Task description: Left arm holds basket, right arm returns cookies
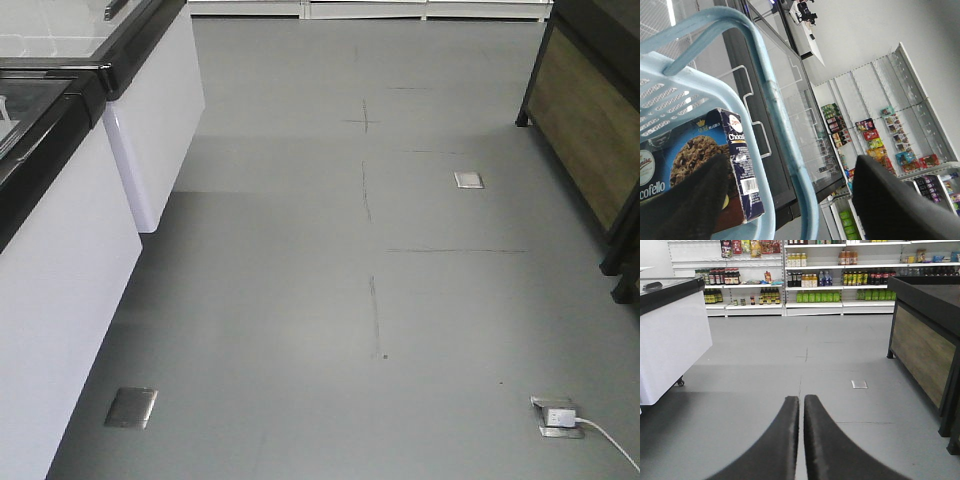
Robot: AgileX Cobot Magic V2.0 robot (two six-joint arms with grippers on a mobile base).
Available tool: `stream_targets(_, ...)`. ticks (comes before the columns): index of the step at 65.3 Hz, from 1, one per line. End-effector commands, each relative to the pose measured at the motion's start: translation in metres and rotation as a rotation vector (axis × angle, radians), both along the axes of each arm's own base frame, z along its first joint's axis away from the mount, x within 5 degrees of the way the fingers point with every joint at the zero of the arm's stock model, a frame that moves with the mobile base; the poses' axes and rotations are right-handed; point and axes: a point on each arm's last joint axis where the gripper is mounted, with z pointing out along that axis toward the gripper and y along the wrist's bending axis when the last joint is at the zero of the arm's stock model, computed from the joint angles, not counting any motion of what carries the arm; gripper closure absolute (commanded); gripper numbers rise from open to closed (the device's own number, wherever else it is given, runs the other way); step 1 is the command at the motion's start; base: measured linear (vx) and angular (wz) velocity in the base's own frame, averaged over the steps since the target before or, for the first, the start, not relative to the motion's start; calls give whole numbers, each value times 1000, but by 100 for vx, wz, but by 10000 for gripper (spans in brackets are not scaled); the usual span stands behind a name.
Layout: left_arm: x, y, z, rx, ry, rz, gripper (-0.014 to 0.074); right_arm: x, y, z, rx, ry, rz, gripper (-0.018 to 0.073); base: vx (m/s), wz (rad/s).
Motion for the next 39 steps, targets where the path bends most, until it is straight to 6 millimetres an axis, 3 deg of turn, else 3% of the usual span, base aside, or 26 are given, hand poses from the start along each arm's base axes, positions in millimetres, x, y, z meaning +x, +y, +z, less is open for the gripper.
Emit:
stream_targets(1,1,-2,23,78,-114,-25,104,0,0,1,-12,-67,-2,566,0,0)
stream_targets(39,21,15,2,30,-285,-15,104,0,0,1,-12,-67,-2,566,0,0)
